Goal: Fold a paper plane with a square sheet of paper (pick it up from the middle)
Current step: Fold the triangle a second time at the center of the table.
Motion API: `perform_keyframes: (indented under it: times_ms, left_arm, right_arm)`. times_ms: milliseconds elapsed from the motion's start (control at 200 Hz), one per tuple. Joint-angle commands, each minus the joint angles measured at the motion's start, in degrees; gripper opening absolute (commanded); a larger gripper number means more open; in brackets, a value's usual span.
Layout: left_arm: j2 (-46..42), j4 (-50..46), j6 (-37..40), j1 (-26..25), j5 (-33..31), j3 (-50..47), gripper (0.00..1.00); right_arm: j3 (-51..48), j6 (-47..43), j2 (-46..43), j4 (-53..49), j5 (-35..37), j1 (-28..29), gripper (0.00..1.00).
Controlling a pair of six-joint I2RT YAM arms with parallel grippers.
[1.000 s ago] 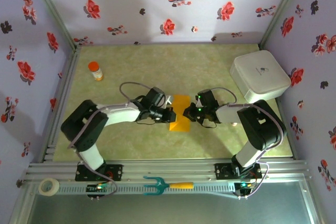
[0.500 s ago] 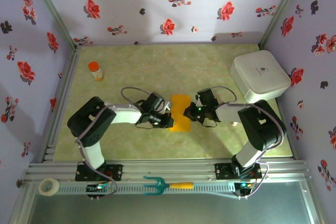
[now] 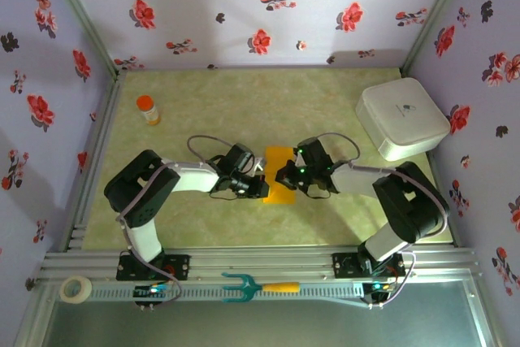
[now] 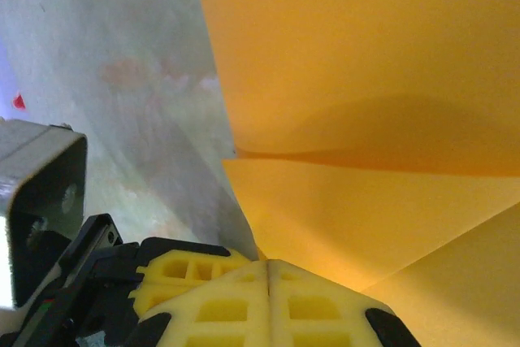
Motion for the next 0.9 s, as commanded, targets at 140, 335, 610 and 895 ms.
perform_keyframes:
  times_ms: [140,335,610,895]
  left_arm:
    - [1.95,-5.09,-0.68,0.01,-3.94,-1.11,0.0]
    - [1.85,-5.5,-0.41,-0.02,-3.93,-1.01,0.0]
    - [2.49,-5.61,-0.17,-0.05,-3.81,-1.19,0.0]
    - [3.02,-6.02,-0.24,-0.06,-3.13,-0.58,0.0]
  right_arm:
    - [-0.89,2.66,4.24,4.16,-1.89,1.02,0.0]
    - [-1.59,1.44,5.8,1.1,-0.1,1.03,0.0]
    - [-2.45,-0.35,5.15,0.67,1.08,-2.9,0.0]
    - [-3.56,0.33,5.5,4.82,-0.27,-7.28,0.0]
